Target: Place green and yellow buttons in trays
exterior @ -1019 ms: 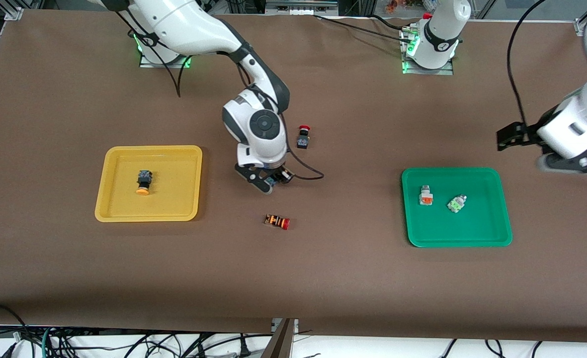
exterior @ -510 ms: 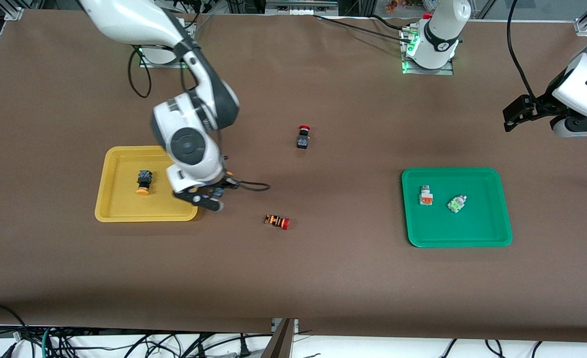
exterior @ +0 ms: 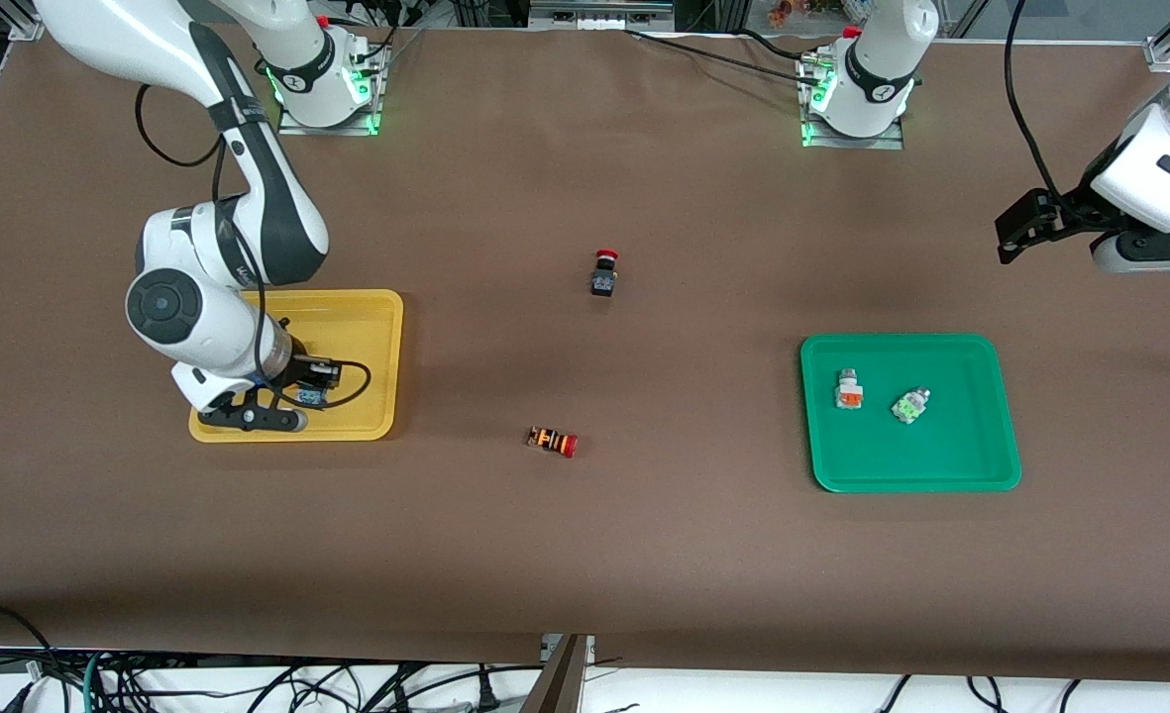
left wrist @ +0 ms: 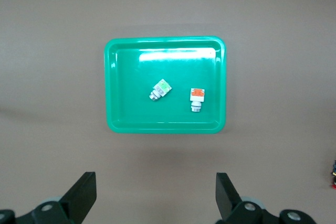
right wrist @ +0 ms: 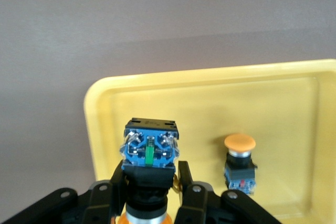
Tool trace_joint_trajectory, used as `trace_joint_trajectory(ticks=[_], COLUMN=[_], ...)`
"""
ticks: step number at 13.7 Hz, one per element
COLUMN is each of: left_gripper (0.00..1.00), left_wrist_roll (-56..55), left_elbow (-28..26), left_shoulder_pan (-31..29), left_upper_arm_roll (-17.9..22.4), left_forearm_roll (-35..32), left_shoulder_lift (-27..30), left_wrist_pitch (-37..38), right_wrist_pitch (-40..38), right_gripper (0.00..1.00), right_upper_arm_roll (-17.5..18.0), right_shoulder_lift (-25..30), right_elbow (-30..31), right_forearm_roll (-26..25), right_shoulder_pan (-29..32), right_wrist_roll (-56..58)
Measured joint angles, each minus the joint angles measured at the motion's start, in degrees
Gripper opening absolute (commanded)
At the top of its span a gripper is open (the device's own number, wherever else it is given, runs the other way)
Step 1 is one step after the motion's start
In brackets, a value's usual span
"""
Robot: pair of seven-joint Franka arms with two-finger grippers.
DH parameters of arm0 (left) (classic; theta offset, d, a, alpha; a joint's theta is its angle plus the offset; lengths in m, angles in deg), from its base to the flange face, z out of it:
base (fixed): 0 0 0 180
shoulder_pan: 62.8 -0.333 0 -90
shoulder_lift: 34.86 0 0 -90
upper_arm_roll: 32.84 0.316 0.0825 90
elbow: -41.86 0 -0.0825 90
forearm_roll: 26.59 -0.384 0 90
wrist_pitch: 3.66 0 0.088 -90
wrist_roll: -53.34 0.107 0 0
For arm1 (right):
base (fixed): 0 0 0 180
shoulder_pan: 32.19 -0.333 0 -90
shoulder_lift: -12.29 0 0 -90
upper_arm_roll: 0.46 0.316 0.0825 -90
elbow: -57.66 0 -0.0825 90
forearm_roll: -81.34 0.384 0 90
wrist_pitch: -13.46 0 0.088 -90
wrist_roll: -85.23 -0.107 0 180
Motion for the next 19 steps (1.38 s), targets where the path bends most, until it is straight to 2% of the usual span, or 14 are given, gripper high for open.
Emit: trace_joint_trajectory(ticks=[2,3,4,5,9,12,13,16,19], left_gripper=[1.00,1.00,1.00,1.00,1.00,1.00,1.00,1.00,1.00], left_wrist_roll=[-0.48,-0.58,-0.59,-0.59,-0.59,-0.59,-0.59,-0.59,-0.59], left_elbow=[0.00,0.01,0.06,0.24,0.67,0.68,0.68,0.69,0.70], left_shoulder_pan=[0.16,0.16,0.16,0.16,0.16,0.16,0.16,0.16,0.16], left_upper_arm_roll=[-0.78,-0.86,-0.86,-0.86,-0.89,-0.91,-0.91,-0.91,-0.91], left_forearm_roll=[0.00,0.00,0.00,0.00,0.00,0.00,0.00,0.00,0.00], left_shoulder_lift=[0.00,0.00,0.00,0.00,0.01,0.01,0.01,0.01,0.01], left_wrist_pitch=[0.00,0.00,0.00,0.00,0.00,0.00,0.00,0.00,0.00], right_wrist_pitch=[8.88,11.77,13.87,15.12,15.53,8.90,2.95,-18.70,-28.62], right_gripper=[0.00,0.06,0.58,0.97,0.99,0.99,0.99,0.99,0.99], right_upper_arm_roll=[0.21,0.30,0.31,0.27,-1.27,-2.80,-2.93,-3.03,-3.21], right_shoulder_lift=[1.85,2.31,2.64,2.88,4.62,7.10,7.97,9.41,9.40], right_elbow=[8.43,11.22,13.11,14.29,14.88,12.23,9.11,-6.65,-16.15], right_forearm_roll=[0.00,0.00,0.00,0.00,0.00,0.00,0.00,2.60,4.29], right_shoulder_pan=[-0.27,-0.38,-0.43,-0.42,-0.37,-0.30,-0.29,0.36,1.57], right_wrist_roll=[0.12,0.12,0.12,0.12,0.79,2.57,2.70,3.92,6.15])
